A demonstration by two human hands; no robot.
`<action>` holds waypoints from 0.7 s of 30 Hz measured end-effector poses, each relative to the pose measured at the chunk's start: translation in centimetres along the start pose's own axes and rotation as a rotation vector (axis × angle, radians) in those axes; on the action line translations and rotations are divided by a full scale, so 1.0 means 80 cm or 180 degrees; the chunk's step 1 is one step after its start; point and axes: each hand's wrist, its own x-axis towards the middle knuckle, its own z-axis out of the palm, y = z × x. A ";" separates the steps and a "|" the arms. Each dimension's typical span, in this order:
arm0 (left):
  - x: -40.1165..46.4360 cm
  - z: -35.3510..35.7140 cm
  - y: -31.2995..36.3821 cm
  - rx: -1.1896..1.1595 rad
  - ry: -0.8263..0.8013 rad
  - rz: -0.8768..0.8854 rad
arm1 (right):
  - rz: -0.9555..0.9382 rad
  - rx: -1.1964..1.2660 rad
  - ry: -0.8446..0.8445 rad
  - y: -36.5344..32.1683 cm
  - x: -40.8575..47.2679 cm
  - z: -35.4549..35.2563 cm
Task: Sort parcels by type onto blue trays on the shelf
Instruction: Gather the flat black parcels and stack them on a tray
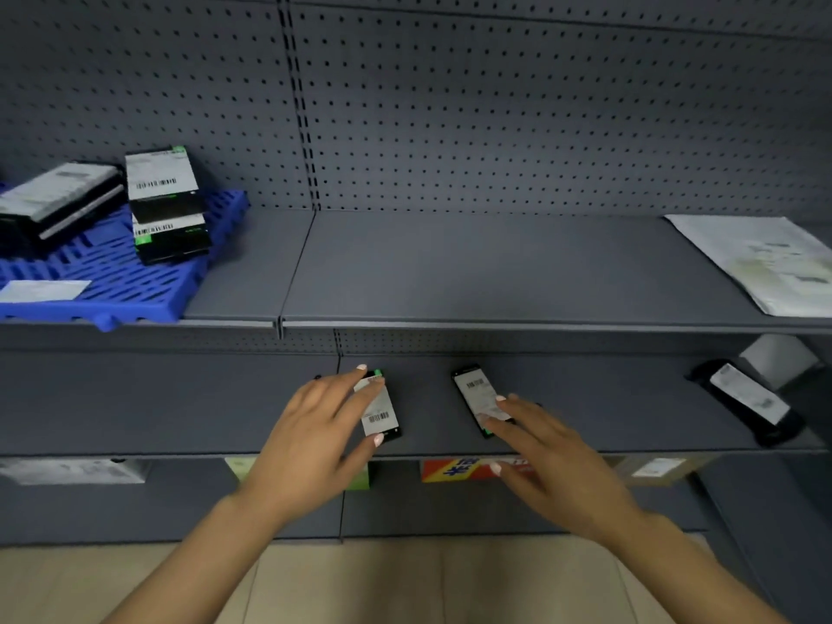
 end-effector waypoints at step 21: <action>0.047 0.144 0.075 -0.0212 -0.0303 -0.1168 | -0.0159 0.0062 -0.0660 0.170 0.027 0.079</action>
